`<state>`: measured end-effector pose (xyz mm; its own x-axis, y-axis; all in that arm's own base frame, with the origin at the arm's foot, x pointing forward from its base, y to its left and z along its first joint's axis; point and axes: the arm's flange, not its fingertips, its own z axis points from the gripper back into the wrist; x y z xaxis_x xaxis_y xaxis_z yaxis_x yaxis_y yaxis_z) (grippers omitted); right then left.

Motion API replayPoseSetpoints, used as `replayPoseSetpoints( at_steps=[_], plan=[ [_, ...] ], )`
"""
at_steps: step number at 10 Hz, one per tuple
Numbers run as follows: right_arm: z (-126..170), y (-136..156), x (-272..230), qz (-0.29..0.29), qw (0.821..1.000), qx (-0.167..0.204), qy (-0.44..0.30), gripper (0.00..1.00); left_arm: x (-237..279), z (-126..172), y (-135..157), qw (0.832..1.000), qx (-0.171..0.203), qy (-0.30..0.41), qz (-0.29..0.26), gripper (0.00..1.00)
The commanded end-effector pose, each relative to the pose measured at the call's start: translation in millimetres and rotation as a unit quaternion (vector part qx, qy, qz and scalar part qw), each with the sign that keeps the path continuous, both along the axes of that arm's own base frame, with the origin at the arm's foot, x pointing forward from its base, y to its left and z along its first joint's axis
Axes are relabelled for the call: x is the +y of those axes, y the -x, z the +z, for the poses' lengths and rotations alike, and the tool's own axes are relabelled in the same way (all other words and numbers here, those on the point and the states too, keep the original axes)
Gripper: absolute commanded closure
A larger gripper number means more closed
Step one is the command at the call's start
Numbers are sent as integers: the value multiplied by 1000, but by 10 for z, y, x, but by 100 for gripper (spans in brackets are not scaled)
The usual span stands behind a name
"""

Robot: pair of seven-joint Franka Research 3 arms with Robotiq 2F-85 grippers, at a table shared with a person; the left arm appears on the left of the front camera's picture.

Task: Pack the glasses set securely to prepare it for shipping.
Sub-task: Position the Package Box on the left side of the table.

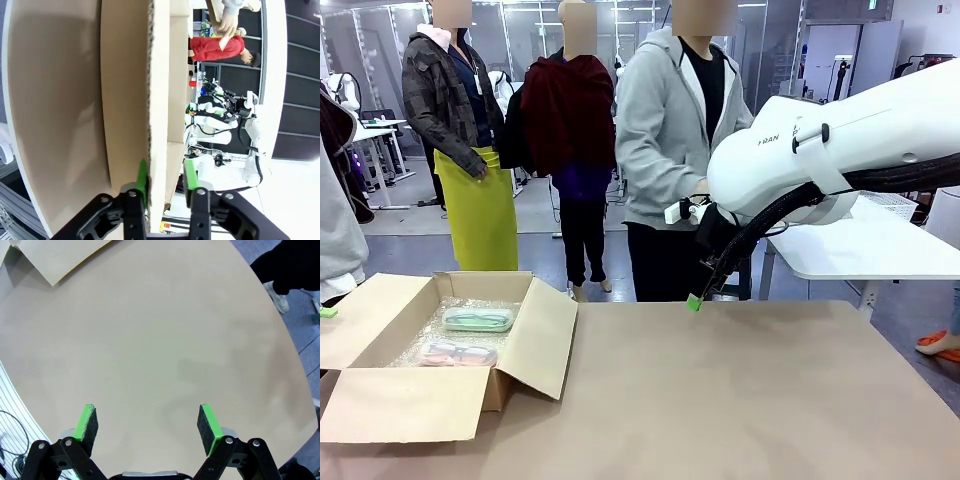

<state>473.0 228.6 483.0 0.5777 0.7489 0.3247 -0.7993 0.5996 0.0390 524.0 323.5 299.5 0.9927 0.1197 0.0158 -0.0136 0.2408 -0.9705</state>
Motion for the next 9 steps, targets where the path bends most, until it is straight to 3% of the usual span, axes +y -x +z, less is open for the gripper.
replayPoseSetpoints(
  at_steps=[1, 2, 3, 5, 7, 9],
  plan=[
    [4, 15, 5, -1, 1000, 2, 7, 0, 28, 101, 8, 999, -10, -37, 5, 0],
    [4, 15, 5, -1, 1000, 2, 7, 0, 74, 200, -12, 996, -31, -82, 14, 21],
    [4, 15, 5, -1, 1000, 2, 7, 0, 181, 398, -45, 991, -54, -122, 27, 0],
    [4, 15, 5, -1, 1000, 2, 7, 0, 272, 882, -7, 985, -101, -133, 43, 0],
    [4, 15, 5, -1, 1000, 2, 7, 0, 134, 1333, 172, 980, -158, -121, 22, 0],
    [4, 15, 5, -1, 1000, 2, 7, 0, -10, 1446, 292, 977, -173, -122, 10, 0]
  ],
)
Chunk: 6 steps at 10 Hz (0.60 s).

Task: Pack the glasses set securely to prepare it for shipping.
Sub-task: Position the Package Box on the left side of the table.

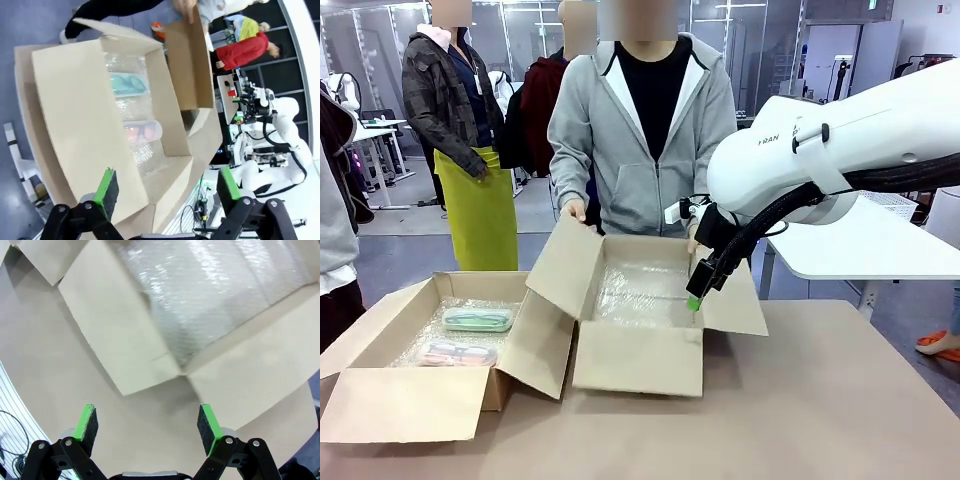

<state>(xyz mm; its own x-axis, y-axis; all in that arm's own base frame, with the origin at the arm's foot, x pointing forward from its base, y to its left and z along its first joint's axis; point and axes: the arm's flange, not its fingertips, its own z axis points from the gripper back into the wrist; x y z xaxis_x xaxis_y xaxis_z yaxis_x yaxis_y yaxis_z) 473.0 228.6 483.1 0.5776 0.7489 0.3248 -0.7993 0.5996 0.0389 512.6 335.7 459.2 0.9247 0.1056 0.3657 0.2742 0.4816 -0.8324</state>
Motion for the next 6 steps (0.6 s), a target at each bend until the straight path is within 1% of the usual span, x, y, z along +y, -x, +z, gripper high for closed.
replayPoseSetpoints(
  at_steps=[1, 6],
  plan=[
    [3, 16, 5, -1, 1000, 2, 7, 0, 86, -102, -69, 1000, 12, -2, 8, 0],
    [3, 16, 5, -1, 1000, 2, 7, 0, 86, -102, -69, 1000, 12, -2, 8, 0]
  ],
)
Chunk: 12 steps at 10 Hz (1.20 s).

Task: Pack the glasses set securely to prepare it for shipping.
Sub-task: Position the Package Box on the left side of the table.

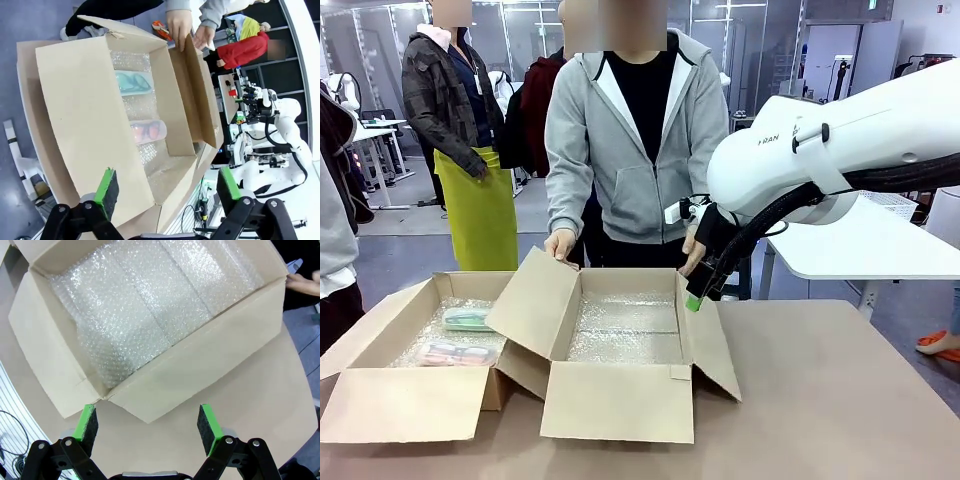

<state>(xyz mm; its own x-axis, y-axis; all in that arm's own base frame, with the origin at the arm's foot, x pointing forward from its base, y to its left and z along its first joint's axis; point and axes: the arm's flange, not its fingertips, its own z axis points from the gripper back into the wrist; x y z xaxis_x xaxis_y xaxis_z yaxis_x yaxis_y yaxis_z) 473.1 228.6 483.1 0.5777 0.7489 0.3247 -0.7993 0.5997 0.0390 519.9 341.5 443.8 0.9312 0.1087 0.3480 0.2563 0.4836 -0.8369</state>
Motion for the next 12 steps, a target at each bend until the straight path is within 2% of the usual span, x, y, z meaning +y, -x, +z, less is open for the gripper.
replayPoseSetpoints(
  at_steps=[1, 4, 6, 7, 8, 10, 11, 12],
  plan=[
    [4, 16, 5, -1, 1000, 2, 7, 0, 28, 52, 4, 1000, 3, -1, 6, 0],
    [4, 16, 5, -1, 1000, 2, 7, 0, 5, 19, -5, 1000, -2, -2, 0, 0],
    [4, 16, 5, -1, 1000, 2, 7, 0, -657, 616, -140, 995, -60, -2, -81, 0],
    [4, 16, 5, -1, 1000, 2, 7, 0, -1024, 926, -104, 990, -81, -28, -111, 0],
    [4, 16, 5, -1, 1000, 2, 7, 0, -1404, 1219, -15, 981, -105, -56, -152, 0],
    [4, 16, 5, -1, 1000, 2, 7, 0, -2127, 1686, 262, 949, -153, -104, -253, 0],
    [4, 16, 5, -1, 1000, 2, 7, 0, -2397, 1797, 359, 935, -166, -126, -288, 0],
    [4, 16, 5, -1, 1000, 2, 7, 0, -2673, 1814, 429, 927, -176, -143, -300, 0]
  ],
)
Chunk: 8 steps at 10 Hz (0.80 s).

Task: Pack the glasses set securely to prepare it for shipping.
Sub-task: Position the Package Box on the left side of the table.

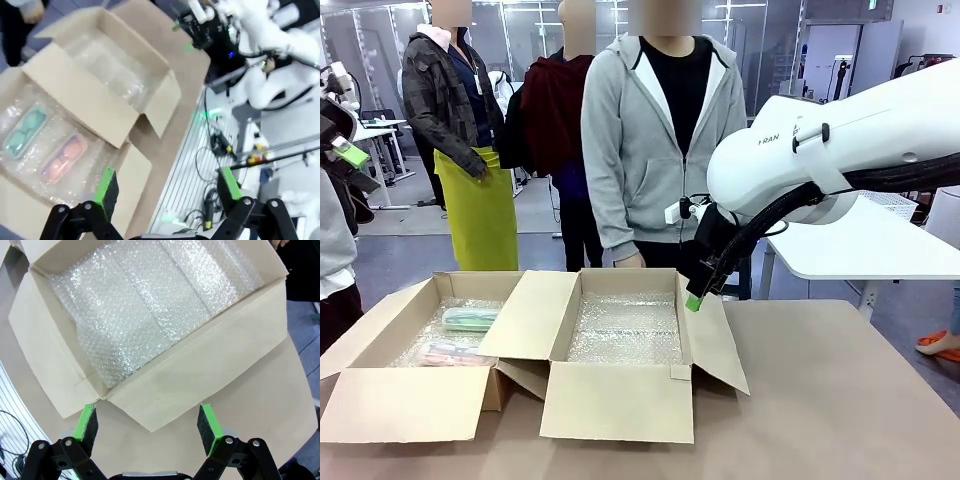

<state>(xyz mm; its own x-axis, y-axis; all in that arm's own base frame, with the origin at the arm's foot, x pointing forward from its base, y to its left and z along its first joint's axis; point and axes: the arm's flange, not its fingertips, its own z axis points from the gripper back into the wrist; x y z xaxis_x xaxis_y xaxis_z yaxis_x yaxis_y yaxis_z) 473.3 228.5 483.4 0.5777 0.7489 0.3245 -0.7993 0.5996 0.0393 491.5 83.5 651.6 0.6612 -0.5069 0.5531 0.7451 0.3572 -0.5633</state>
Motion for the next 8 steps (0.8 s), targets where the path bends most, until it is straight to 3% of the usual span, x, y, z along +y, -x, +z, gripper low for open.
replayPoseSetpoints(
  at_steps=[1, 2, 4, 5, 8],
  plan=[
    [1, 18, 6, -1, 1000, 2, 7, 0, -406, -273, 294, 997, -48, -44, -28, 0],
    [1, 18, 6, -1, 1000, 2, 7, 0, -740, -307, 464, 989, -110, -97, -24, 0],
    [1, 18, 6, -1, 1000, 2, 7, 0, -1100, -341, 613, 973, -188, -135, -2, 0],
    [1, 18, 6, -1, 1000, 2, 7, 0, -1225, -394, 668, 972, -186, -141, -7, 0],
    [1, 18, 6, -1, 1000, 2, 7, 0, -1440, -506, 762, 954, -242, -160, 77, 0]
  ],
)
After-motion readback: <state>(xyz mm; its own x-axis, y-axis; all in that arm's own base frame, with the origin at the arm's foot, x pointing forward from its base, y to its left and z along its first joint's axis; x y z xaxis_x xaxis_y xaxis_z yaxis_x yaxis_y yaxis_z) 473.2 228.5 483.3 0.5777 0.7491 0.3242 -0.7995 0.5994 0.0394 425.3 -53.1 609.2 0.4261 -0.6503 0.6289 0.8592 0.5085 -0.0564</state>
